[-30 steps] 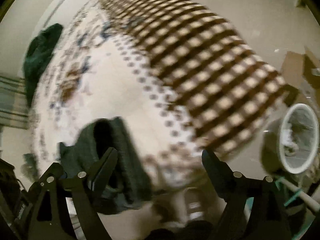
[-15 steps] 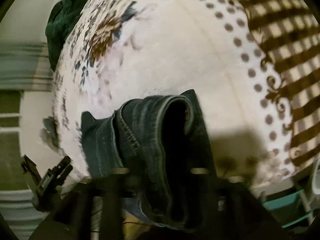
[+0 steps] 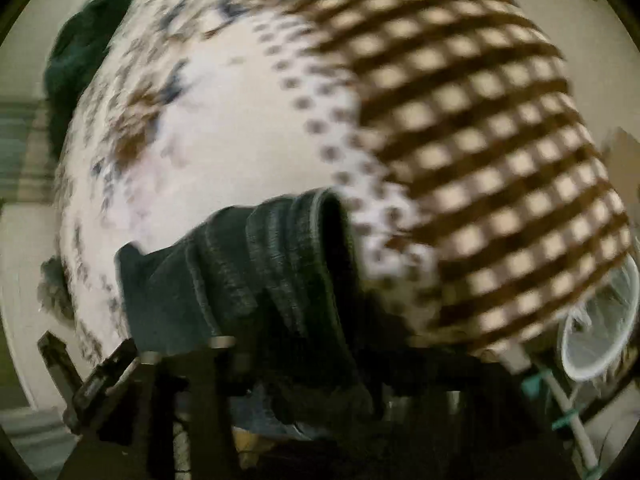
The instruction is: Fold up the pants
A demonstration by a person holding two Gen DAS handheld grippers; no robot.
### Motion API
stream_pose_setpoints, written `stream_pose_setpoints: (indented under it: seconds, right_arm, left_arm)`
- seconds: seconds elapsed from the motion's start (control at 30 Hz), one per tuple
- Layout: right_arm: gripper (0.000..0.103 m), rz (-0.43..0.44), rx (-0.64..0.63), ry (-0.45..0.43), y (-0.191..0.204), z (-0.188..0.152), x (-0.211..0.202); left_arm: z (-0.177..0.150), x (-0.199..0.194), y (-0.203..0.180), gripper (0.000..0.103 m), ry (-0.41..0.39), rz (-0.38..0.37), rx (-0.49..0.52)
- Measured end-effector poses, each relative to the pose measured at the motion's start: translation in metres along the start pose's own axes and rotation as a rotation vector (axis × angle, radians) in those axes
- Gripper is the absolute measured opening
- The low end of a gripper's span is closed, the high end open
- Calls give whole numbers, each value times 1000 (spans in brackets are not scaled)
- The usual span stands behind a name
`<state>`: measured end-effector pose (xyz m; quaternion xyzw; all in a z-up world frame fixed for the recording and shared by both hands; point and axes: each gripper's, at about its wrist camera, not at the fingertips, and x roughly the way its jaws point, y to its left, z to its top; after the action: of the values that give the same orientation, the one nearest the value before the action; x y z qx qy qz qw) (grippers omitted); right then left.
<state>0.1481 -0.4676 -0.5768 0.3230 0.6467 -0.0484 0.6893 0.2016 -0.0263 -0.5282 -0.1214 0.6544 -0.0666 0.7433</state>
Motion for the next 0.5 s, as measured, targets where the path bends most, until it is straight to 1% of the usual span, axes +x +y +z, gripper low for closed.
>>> stream_pose_setpoints:
  seconds: [0.07,0.13,0.17,0.2,0.23,0.3,0.37,0.4,0.43,0.47,0.5]
  right_arm:
    - [53,37,48,-41,-5,-9,-15]
    - [53,33,118,-88,-11,-27,-31]
    - [53,50,161,-101,-16,-35,-36]
    - [53,99,224,-106,-24,-45,-38]
    - [53,147,279,-97,-29,-55,-36]
    - [53,241,391,-46,-41,-72,-22]
    - [53,286,468,3,-48,-79,-1]
    - [53,311,500,5,-50,-82,8]
    - [40,333,510,-16,-48,-85,13]
    - [32,316,502,-50,-46,-86,12]
    - [16,289,478,-82,-40,-86,8]
  left_arm:
    - [-1,2,-6,84,-2,0,24]
    - [-3,4,-9,84,-4,17,47]
    - [-4,6,-10,84,-3,21,52]
    - [-4,7,-11,84,0,18,50]
    - [-5,9,-11,84,6,15,46]
    - [-6,10,-12,84,10,16,49]
    - [-8,10,-14,84,10,20,62]
    - [-9,9,-15,84,11,23,68]
    - [-10,9,-16,84,11,24,72]
    - [-11,8,-16,84,11,26,80]
    - [-12,7,-16,84,13,28,86]
